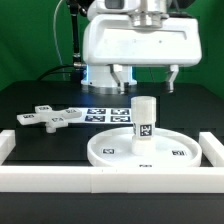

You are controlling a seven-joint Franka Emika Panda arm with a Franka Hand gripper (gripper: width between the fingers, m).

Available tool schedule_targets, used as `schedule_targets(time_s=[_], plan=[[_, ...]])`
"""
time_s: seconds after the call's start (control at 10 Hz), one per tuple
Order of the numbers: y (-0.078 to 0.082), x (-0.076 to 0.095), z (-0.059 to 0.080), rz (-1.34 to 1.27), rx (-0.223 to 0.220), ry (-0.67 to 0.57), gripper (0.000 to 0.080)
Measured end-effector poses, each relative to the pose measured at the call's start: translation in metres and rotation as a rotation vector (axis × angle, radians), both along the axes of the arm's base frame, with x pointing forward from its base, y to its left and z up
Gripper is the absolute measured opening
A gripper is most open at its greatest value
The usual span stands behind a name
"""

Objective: Assemble round table

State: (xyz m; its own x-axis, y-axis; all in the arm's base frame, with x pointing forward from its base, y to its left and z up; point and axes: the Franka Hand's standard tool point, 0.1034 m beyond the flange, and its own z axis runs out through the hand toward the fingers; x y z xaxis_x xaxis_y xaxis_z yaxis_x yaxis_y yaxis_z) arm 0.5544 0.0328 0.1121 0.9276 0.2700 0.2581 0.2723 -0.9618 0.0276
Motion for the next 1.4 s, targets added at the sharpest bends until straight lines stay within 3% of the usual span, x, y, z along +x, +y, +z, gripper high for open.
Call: schedule_targets(time_s=[0.2,0.4,0.8,1.0,1.4], plan=[[0.008,-0.004,0.0,-0.001,0.008,0.156,0.0649],[0.001,0.002,-0.001,0.023,-0.015,0.259,0.0649],[-0.001,0.001,-0.004,0.031,-0.016,0.252,0.0649],[-0.013,0.005,-0.009,0.057,-0.023,0.236,0.0649],[-0.013,0.005,-0.025,0.057,-0.023,0.234,0.0649]])
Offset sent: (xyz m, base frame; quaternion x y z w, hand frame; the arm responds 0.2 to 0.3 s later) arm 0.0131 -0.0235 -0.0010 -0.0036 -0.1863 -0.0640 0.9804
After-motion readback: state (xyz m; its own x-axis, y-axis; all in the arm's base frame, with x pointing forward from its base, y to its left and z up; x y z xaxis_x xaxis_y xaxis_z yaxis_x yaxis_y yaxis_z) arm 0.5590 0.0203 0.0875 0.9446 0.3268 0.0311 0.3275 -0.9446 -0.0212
